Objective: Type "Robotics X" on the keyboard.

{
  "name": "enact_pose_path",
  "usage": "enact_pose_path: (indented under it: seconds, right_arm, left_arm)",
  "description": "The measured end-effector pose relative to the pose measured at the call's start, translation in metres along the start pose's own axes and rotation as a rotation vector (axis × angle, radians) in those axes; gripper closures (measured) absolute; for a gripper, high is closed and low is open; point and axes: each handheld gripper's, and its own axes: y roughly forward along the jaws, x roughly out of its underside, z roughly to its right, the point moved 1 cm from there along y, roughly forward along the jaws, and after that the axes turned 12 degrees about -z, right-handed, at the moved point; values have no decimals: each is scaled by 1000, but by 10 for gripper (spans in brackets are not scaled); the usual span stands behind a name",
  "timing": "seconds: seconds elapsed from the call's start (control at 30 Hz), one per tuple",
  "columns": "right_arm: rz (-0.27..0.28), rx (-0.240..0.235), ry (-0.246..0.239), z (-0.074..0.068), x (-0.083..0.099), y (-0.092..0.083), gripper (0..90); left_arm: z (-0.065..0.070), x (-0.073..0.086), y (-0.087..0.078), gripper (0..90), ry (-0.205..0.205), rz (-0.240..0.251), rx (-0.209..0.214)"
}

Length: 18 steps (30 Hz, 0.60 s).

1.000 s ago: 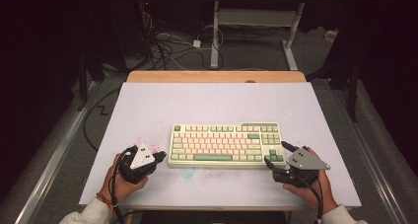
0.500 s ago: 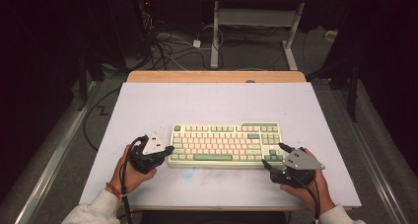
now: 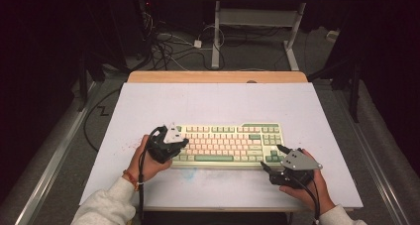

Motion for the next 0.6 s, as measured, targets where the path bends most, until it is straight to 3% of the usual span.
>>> enact_pose_path:
  seconds: [0.3,0.6]
  right_arm:
    - [-9,-4,-7,-1,1,0,246]
    - [-19,0,-12,0,2,1,246]
  left_arm:
    - [5,-36,21,874,50,-2,26]
    - [7,-52,41,876,69,-46,52]
